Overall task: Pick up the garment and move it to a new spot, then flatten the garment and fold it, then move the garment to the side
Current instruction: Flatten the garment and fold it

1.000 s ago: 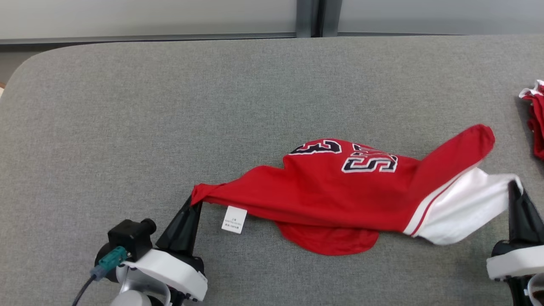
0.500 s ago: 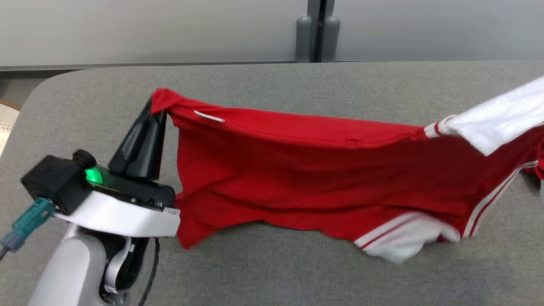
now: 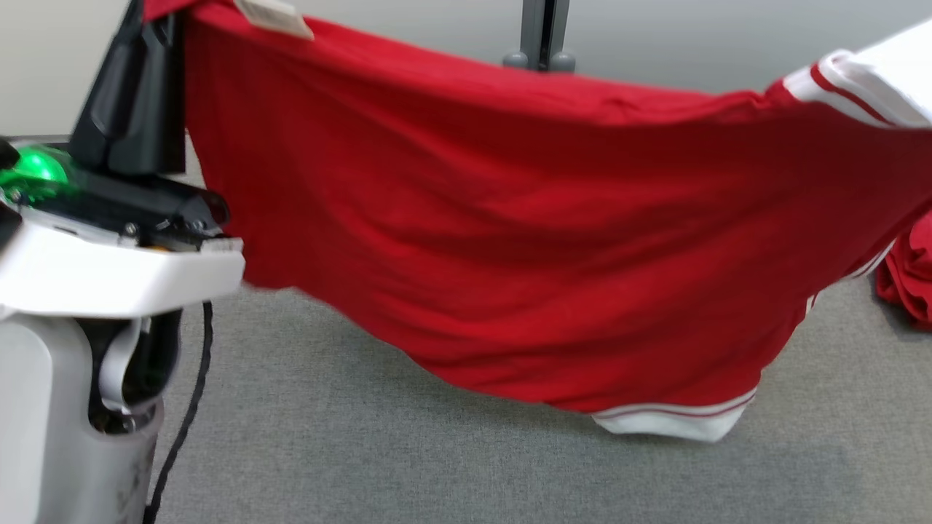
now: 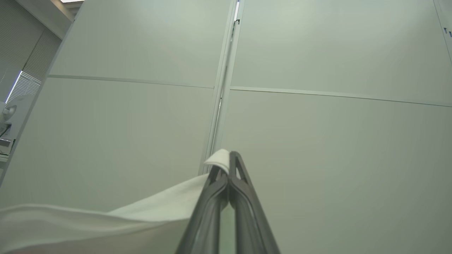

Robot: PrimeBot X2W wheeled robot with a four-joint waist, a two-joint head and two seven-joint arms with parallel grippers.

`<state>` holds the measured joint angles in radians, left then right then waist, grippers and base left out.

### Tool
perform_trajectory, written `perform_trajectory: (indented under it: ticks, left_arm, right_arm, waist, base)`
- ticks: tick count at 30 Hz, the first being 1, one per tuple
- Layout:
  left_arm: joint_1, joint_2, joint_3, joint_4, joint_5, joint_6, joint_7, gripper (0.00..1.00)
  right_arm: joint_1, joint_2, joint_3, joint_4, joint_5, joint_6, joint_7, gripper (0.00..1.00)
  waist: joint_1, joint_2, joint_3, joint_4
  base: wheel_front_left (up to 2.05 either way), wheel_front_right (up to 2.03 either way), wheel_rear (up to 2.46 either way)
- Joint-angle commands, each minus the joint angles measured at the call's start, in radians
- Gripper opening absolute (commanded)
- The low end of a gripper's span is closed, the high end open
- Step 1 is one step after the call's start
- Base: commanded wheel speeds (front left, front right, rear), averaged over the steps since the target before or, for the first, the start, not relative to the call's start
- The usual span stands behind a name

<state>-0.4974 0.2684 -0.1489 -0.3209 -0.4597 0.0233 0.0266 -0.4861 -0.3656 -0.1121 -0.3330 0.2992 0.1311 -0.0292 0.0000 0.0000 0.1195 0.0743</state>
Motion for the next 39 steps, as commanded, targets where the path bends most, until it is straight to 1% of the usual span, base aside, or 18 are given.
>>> perform_trajectory:
  ticks: [1,3,6,10,15,18,21,22,24,27,32,36,39]
  left_arm:
    - [-0.031,0.003,0.007,0.012,-0.009,0.001,0.004,0.0]
    - [-0.064,0.005,0.013,0.044,-0.019,-0.005,0.007,0.0]
    - [-0.133,0.005,0.019,0.106,-0.03,-0.021,-0.002,0.0]
    - [-0.283,0.005,0.033,0.222,-0.029,-0.039,-0.034,0.0]
    - [-0.516,-0.014,0.036,0.449,-0.019,-0.062,-0.107,0.0]
    - [-0.636,-0.026,0.032,0.601,-0.012,-0.075,-0.158,0.0]
    - [-0.718,-0.044,0.022,0.758,-0.008,-0.087,-0.202,0.0]
    - [-0.718,-0.044,0.022,0.758,-0.008,-0.087,-0.202,0.0]
    - [-0.754,-0.046,0.001,0.867,0.016,-0.093,-0.223,0.0]
    - [-0.779,-0.07,-0.022,1.038,0.019,-0.103,-0.235,0.0]
    - [-0.754,-0.117,-0.034,1.289,-0.018,-0.129,-0.242,0.0]
    - [-0.731,-0.138,-0.032,1.432,-0.062,-0.145,-0.235,0.0]
    - [-0.716,-0.145,-0.032,1.49,-0.082,-0.151,-0.248,0.0]
  right_arm:
    - [-0.026,-0.004,0.02,0.011,-0.002,-0.001,0.002,0.0]
    - [-0.071,-0.002,0.052,0.039,0.012,-0.001,-0.009,0.0]
    - [-0.165,-0.004,0.098,0.113,0.029,-0.001,-0.024,0.0]
    - [-0.356,-0.004,0.168,0.245,0.051,-0.001,-0.048,0.0]
    - [-0.643,0.013,0.257,0.457,0.07,-0.001,-0.102,0.0]
    - [-0.789,0.043,0.312,0.598,0.072,-0.001,-0.143,0.0]
    - [-0.894,0.082,0.364,0.758,0.08,-0.001,-0.161,0.0]
    - [-0.894,0.082,0.364,0.758,0.08,-0.001,-0.161,0.0]
    - [-0.937,0.108,0.395,0.874,0.083,-0.001,-0.168,0.0]
    - [-0.978,0.149,0.443,1.031,0.078,-0.001,-0.168,0.0]
    - [-0.966,0.213,0.514,1.251,0.099,-0.001,-0.168,0.0]
    - [-0.928,0.249,0.56,1.362,0.143,-0.001,-0.172,0.0]
    - [-0.904,0.258,0.589,1.405,0.182,-0.001,-0.185,0.0]
  waist:
    - [0.0,0.0,0.012,-0.004]
    - [0.0,0.0,0.033,-0.009]
    - [0.0,0.0,0.076,-0.017]
    - [0.0,0.0,0.15,-0.021]
    - [0.0,0.0,0.233,-0.015]
    - [0.0,0.0,0.262,-0.014]
    - [0.0,0.0,0.278,-0.02]
    - [0.0,0.0,0.278,-0.02]
    - [0.0,0.0,0.284,-0.022]
    - [0.0,0.0,0.296,-0.029]
    - [0.0,0.0,0.322,-0.046]
    - [0.0,0.0,0.35,-0.055]
    - [0.0,0.0,0.367,-0.058]
  base:
    - [0.0,0.0,0.0]
    - [0.0,0.0,0.0]
    - [0.0,0.0,0.0]
    - [0.0,0.0,0.0]
    - [0.0,0.0,0.0]
    - [0.0,0.0,0.0]
    - [0.0,0.0,0.0]
    - [0.0,0.0,0.0]
    - [0.0,0.0,0.0]
    - [0.0,0.0,0.0]
    - [0.0,0.0,0.0]
    - [0.0,0.0,0.0]
    - [0.0,0.0,0.0]
